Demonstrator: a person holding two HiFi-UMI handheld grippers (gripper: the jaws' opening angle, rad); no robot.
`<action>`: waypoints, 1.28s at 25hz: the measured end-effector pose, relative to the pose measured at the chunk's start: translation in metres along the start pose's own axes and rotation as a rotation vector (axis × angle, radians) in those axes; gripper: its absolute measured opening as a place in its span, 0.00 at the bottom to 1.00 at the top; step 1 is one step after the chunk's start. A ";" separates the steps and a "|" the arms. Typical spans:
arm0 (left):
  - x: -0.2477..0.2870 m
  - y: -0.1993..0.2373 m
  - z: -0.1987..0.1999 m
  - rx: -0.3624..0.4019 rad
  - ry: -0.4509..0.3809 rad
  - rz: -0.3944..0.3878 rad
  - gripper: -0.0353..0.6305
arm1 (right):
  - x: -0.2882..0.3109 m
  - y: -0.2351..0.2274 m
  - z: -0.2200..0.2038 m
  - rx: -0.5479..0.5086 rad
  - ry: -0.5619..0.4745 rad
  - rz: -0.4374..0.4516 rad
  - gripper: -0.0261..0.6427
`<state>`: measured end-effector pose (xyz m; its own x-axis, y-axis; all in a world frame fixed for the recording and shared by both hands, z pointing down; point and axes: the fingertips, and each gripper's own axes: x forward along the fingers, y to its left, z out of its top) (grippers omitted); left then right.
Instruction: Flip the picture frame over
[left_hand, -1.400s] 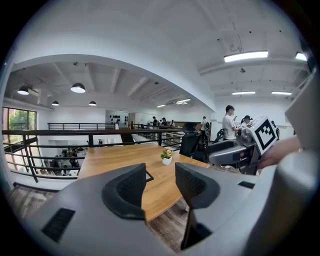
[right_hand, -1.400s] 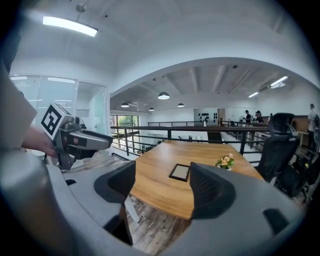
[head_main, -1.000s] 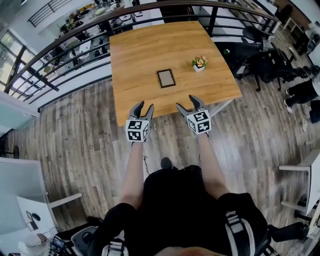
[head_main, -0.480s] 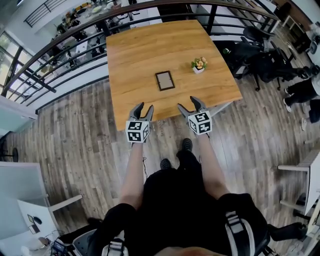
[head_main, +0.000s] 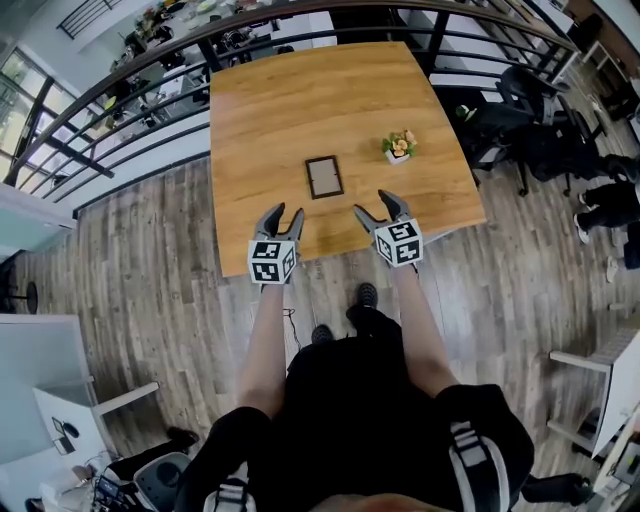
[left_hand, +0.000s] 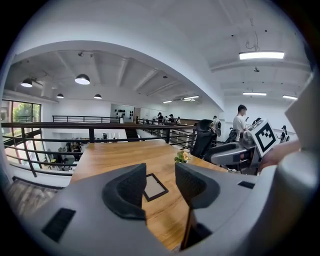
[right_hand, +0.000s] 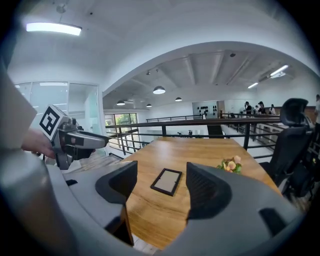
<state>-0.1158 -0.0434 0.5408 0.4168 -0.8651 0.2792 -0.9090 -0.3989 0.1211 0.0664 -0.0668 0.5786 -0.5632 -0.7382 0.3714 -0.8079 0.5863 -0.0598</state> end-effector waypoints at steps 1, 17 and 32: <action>0.008 -0.001 0.002 -0.001 0.002 0.005 0.33 | 0.005 -0.008 0.001 -0.001 0.004 0.007 0.51; 0.080 -0.007 0.014 -0.029 0.026 0.127 0.33 | 0.063 -0.082 0.022 -0.033 0.029 0.154 0.50; 0.097 0.007 0.007 -0.054 0.047 0.182 0.33 | 0.095 -0.089 0.019 -0.029 0.048 0.211 0.50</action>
<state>-0.0813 -0.1320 0.5617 0.2461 -0.9055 0.3456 -0.9688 -0.2194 0.1150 0.0815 -0.1952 0.6019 -0.7100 -0.5816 0.3971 -0.6671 0.7361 -0.1146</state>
